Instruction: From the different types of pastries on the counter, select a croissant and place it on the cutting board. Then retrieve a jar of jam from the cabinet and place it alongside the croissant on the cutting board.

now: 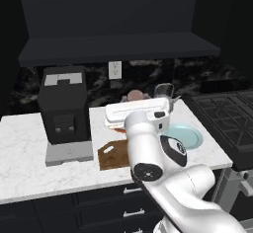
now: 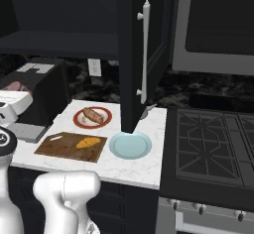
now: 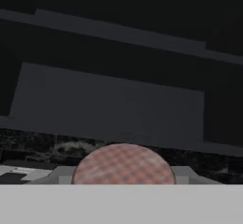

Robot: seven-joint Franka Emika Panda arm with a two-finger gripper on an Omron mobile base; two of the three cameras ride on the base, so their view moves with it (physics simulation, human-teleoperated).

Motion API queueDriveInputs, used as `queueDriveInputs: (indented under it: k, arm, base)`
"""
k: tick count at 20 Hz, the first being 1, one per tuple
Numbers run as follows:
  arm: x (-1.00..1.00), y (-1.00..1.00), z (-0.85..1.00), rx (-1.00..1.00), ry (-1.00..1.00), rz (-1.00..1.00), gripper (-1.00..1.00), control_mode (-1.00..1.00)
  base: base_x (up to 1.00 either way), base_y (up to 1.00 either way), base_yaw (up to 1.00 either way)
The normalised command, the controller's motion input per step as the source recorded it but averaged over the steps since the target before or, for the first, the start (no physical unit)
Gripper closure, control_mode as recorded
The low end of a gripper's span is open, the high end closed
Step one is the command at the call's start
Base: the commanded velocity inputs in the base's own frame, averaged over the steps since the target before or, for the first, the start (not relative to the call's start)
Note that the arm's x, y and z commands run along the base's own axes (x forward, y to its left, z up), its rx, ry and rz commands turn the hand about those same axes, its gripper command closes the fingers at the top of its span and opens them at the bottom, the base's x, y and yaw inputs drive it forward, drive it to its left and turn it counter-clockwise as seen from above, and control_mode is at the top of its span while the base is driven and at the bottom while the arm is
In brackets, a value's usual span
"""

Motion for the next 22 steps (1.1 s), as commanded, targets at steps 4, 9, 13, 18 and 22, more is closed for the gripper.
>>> queueDriveInputs:
  k: [4,9,13,18,22]
  arm:
    - [0.45,-0.54,-1.0,0.0,-0.27,0.0,1.0,-1.0]
    - [0.62,-0.57,-0.89,0.0,-0.06,0.0,1.0,-1.0]
    - [0.5,-0.39,-0.31,0.1,0.0,-0.05,1.0,-1.0]
    - [0.34,-0.16,-0.54,0.09,0.03,-0.08,1.0,-1.0]
    - [0.38,-0.01,-0.13,0.03,0.22,-0.12,1.0,-1.0]
  base:
    - [0.0,0.0,0.0]
    - [0.0,0.0,0.0]
    - [0.0,0.0,0.0]
    - [0.0,0.0,0.0]
    - [0.0,0.0,0.0]
